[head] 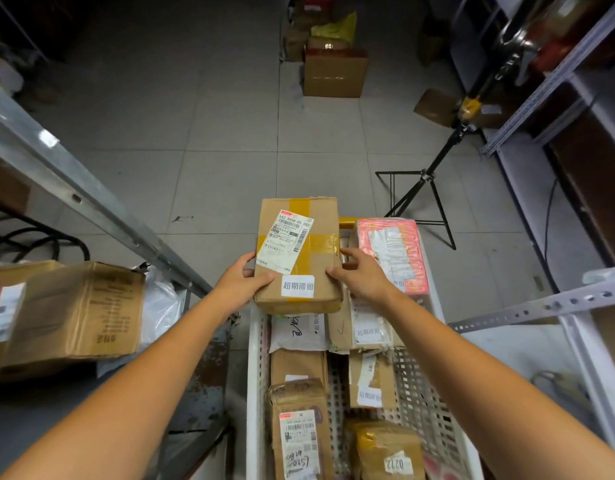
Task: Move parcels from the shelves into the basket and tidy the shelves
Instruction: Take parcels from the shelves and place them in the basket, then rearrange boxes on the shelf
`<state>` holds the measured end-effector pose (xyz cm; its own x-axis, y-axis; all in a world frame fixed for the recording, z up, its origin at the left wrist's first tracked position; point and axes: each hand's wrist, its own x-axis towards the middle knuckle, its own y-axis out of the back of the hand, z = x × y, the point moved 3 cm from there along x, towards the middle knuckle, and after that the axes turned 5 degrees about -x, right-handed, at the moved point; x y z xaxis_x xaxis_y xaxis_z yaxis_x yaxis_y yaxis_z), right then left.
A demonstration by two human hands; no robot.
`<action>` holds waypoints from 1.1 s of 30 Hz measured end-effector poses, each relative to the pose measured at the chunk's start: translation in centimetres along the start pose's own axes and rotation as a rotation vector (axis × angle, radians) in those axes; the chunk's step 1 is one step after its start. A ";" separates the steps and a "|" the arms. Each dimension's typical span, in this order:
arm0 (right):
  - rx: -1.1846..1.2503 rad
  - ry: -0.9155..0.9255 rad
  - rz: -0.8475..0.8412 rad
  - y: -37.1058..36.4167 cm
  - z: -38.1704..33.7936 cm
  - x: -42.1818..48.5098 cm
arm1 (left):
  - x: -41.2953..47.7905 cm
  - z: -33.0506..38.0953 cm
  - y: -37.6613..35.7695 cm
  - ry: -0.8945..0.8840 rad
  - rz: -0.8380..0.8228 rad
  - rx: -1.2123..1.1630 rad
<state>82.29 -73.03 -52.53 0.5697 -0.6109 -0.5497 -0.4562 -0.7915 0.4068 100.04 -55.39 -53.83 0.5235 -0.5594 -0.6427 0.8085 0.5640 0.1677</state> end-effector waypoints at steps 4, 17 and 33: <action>-0.184 0.004 0.002 2.0 -1.5 -2.0 | -1.1 1.6 0.4 -0.025 0.004 0.178; -0.530 -0.035 0.143 8.9 -2.8 -11.7 | -6.4 9.2 -1.2 -0.288 -0.067 0.853; -0.519 -0.162 0.511 21.1 6.3 -40.4 | -25.6 15.2 -18.5 -0.767 -0.188 1.200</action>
<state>45.34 -64.93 -26.35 0.2471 -0.9264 -0.2843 -0.2327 -0.3415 0.9106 75.79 -60.73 -29.11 0.0860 -0.9678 -0.2364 0.4127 -0.1814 0.8926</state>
